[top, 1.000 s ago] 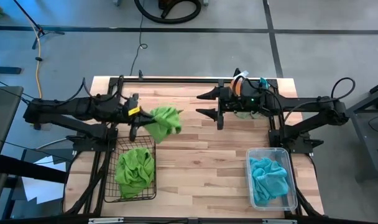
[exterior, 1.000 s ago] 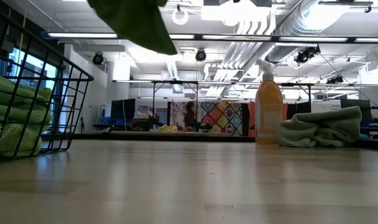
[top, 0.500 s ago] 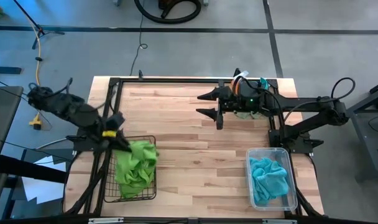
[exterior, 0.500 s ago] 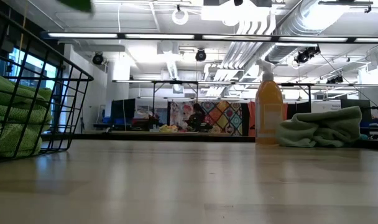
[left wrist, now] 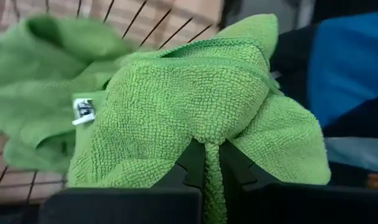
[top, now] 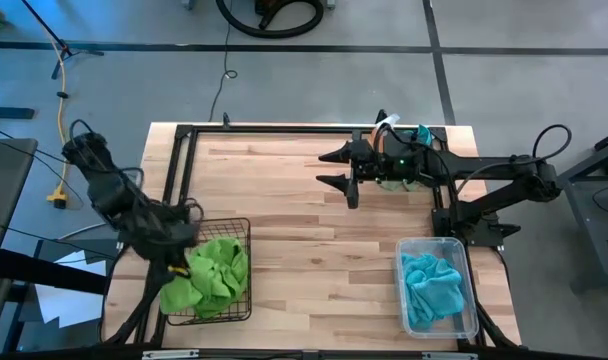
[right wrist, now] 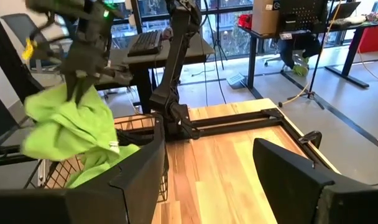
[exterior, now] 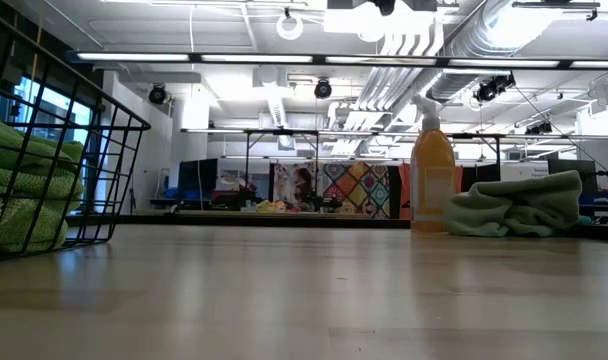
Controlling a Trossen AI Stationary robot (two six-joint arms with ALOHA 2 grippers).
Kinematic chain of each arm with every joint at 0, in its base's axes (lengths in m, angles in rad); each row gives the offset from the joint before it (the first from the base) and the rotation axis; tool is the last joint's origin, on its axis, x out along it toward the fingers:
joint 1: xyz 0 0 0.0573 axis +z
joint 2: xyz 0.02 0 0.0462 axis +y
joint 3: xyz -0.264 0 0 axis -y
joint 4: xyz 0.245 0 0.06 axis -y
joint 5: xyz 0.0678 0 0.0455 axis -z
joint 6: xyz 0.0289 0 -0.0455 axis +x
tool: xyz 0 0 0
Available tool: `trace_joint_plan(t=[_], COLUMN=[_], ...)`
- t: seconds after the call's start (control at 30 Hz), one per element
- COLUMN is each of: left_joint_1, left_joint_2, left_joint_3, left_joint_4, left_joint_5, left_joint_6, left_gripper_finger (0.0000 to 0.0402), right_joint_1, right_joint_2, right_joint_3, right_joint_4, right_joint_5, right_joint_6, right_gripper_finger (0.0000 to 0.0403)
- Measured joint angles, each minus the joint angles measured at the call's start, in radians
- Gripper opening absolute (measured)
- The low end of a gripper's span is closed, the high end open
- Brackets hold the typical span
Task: Sort microfiber towel by color & place in baskets
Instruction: Put the green microfiber cloth into the black wire basket
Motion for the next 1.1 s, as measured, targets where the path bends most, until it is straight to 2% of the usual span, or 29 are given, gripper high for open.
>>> trace_joint_plan(t=[0.17,0.4,0.6,0.77,0.97,1.1], left_joint_1=[-0.024,-0.013,0.001,-0.001,-0.001,0.005], left_joint_2=[0.047,0.148,0.266,0.362,0.445,0.491], left_joint_3=[-0.087,-0.132,-0.136,-0.196,-0.324,-0.38], left_joint_4=[-0.001,0.005,0.007,0.037,0.219,0.271], left_joint_5=[-0.011,-0.183,-0.192,-0.18,-0.138,-0.138], left_joint_6=[0.009,0.174,0.297,0.281,0.214,0.148], left_gripper_finger=[0.0,0.0,0.0,0.0,0.0,0.0], right_joint_1=[0.0,-0.001,-0.012,-0.02,-0.02,-0.02], right_joint_2=[0.0,0.0,0.0,0.0,0.0,0.0], right_joint_3=[0.0,0.0,-0.001,-0.001,-0.001,-0.001], right_joint_4=[-0.023,-0.031,-0.039,-0.039,-0.049,-0.064], right_joint_5=[0.0,0.028,0.042,0.042,0.043,0.043], right_joint_6=[-0.012,-0.045,-0.053,-0.053,-0.053,-0.053], right_gripper_finger=[0.0245,0.0245,0.0245,0.0245,0.0245,0.0245])
